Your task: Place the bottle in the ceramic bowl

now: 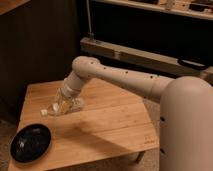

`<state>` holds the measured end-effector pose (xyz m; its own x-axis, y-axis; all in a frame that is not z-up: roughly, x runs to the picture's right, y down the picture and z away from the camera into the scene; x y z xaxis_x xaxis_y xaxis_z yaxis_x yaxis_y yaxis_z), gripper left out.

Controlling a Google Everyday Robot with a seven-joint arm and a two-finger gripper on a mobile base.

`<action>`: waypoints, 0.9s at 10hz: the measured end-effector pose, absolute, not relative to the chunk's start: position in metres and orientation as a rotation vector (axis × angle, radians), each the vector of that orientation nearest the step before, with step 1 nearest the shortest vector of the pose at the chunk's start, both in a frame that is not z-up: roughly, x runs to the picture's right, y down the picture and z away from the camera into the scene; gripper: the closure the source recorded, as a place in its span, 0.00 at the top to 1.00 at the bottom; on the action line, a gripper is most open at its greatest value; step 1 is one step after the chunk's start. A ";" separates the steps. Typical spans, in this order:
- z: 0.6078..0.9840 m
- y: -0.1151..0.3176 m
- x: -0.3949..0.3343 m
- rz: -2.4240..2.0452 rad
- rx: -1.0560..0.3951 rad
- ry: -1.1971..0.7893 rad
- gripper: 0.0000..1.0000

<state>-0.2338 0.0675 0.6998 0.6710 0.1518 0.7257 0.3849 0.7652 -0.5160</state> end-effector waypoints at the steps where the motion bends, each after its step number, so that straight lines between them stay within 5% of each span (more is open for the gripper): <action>1: 0.699 0.068 -0.235 -0.146 -0.707 -0.843 0.00; 9: 0.671 0.078 -0.306 -0.245 -0.727 -1.032 0.00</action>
